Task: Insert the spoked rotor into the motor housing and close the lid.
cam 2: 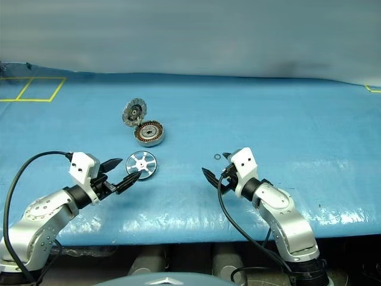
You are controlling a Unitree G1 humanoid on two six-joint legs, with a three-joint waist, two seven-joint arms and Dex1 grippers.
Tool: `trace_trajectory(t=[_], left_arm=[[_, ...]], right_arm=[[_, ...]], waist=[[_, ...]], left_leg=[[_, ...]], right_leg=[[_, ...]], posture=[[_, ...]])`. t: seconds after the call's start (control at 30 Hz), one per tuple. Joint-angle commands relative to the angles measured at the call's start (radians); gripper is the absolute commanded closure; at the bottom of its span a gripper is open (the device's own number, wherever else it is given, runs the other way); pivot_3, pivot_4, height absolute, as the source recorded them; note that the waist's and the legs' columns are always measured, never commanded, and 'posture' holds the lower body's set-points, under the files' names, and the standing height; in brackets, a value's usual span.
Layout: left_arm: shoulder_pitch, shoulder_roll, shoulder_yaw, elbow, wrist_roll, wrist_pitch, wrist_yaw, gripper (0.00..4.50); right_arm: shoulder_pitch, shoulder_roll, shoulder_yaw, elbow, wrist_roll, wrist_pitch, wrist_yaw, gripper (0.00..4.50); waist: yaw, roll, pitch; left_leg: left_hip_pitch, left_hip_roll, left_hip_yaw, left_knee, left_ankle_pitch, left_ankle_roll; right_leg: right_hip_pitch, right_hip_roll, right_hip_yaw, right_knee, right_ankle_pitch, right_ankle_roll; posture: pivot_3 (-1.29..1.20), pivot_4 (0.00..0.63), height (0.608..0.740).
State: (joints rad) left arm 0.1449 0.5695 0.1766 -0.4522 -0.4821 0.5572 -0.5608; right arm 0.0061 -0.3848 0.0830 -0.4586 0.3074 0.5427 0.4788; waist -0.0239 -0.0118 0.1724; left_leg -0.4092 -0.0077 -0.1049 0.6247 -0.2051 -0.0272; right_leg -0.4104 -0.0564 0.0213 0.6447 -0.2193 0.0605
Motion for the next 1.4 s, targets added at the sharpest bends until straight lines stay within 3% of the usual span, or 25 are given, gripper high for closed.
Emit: trace_trajectory(t=[0.03,1.07,1.4], left_arm=[[-0.006,0.005,0.012,-0.045,0.003,-0.009,0.005,0.05],[-0.030,0.037,0.002,-0.034,0.012,0.009,-0.003,0.05],[-0.178,0.184,-0.022,0.026,-0.009,0.067,-0.146,0.05]], right_arm=[[-0.001,0.005,-0.009,-0.044,0.007,-0.018,-0.004,0.00],[-0.003,0.020,0.020,-0.034,-0.011,-0.021,-0.010,0.00],[-0.007,0.031,0.032,-0.032,-0.023,-0.030,-0.013,0.00]], waist=[[0.000,0.000,0.000],[0.000,0.000,0.000],[-0.002,0.000,0.000]], left_leg=[[0.000,0.000,0.000,0.000,0.000,0.000],[0.000,0.000,0.000,0.002,0.000,0.000],[0.000,0.000,0.000,0.003,0.000,0.000]], right_leg=[[0.000,0.000,0.000,0.000,0.000,0.000],[0.001,0.000,0.000,0.001,0.000,0.000],[0.001,0.001,0.000,0.002,0.000,0.000]], posture=[[0.00,0.150,0.740],[0.00,0.150,0.740],[0.00,0.150,0.740]])
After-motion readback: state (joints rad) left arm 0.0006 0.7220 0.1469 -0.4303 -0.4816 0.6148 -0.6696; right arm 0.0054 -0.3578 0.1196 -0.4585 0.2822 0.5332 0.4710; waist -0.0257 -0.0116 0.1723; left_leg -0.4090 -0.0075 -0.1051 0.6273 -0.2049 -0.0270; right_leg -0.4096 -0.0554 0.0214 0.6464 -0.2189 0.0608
